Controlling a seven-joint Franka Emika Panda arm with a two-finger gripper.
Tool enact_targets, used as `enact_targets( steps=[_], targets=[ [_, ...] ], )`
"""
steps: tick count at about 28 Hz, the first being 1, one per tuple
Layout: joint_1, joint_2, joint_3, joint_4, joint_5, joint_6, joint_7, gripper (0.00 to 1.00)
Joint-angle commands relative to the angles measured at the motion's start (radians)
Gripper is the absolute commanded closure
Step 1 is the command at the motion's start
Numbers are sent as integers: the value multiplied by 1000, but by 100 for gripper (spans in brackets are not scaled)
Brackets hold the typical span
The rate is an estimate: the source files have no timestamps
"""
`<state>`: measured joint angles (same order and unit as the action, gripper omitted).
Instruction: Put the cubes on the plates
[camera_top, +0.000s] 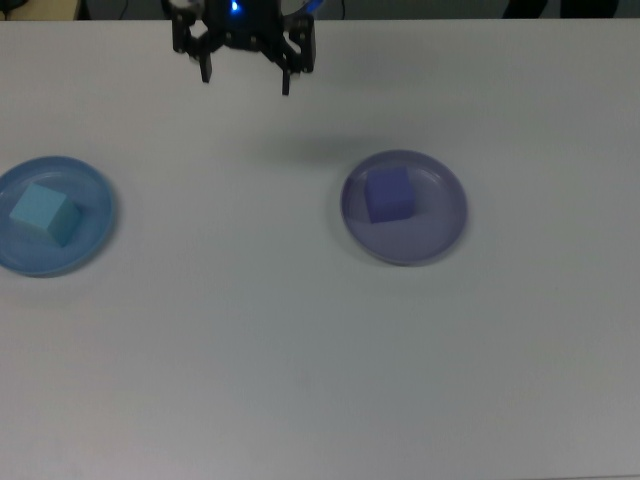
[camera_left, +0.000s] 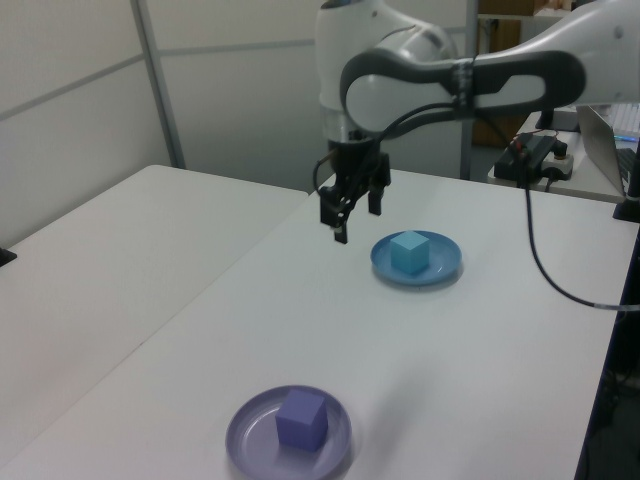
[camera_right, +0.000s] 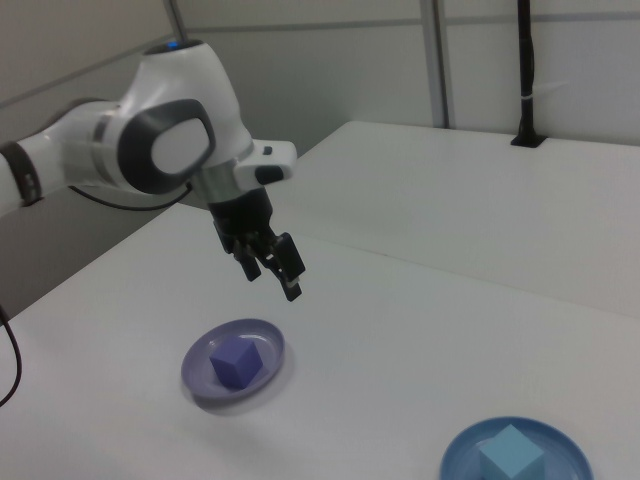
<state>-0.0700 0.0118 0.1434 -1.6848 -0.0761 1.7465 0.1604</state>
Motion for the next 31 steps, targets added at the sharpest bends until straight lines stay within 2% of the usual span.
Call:
enact_targets(
  steps=[1, 13, 22, 27, 31],
  targets=[
    [1, -21, -7, -26, -20, -13, -35, 0],
    [5, -1, -5, -3, -10, -7, -47, 0],
    [71, -1, -36, -3, -5, -12, -44, 0],
    [136, -1, -90, -1, 6, -12, -48, 0],
    [154, -3, -96, 10, 9, -21, -58, 0]
  ],
)
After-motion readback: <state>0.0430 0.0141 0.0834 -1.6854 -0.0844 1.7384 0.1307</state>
